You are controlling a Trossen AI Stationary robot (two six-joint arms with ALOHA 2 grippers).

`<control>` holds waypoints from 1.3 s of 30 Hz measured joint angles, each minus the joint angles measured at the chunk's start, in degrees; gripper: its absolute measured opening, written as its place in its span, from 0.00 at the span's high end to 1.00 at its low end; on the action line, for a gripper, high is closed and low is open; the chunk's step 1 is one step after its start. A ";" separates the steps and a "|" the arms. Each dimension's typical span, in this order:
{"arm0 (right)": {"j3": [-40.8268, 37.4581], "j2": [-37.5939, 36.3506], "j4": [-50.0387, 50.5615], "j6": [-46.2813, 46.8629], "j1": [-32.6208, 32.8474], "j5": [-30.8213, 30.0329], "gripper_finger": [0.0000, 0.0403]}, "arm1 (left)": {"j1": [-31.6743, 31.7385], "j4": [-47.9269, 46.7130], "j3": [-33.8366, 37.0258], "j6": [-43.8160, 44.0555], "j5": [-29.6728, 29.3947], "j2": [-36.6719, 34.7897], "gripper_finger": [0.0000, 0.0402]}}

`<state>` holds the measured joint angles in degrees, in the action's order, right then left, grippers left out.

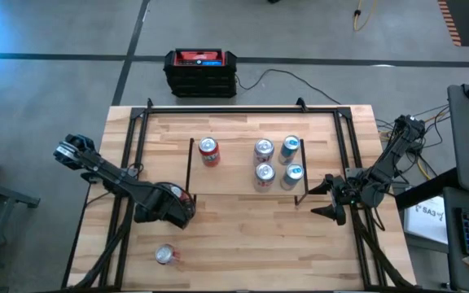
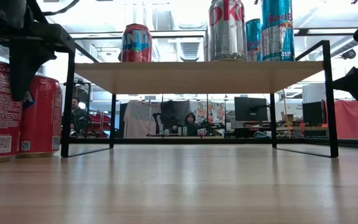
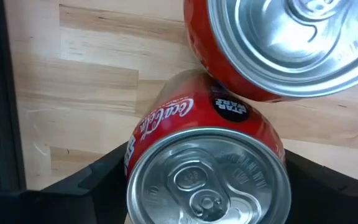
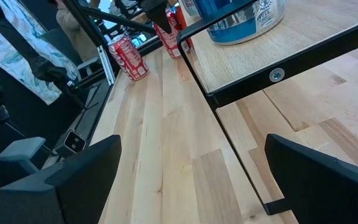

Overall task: Place canned beverage on shelf
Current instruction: Put the top red white soda can on the shelf

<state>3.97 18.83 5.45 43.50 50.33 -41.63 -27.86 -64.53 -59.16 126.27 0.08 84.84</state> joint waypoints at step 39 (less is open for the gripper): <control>0.00 0.00 0.00 -0.02 0.00 0.00 0.05 | -3.32 -24.28 -49.59 -2.90 -7.36 21.61 0.28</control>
<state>3.97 18.83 5.45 43.48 50.33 -41.63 -31.18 -88.81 -108.75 123.37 -7.28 106.44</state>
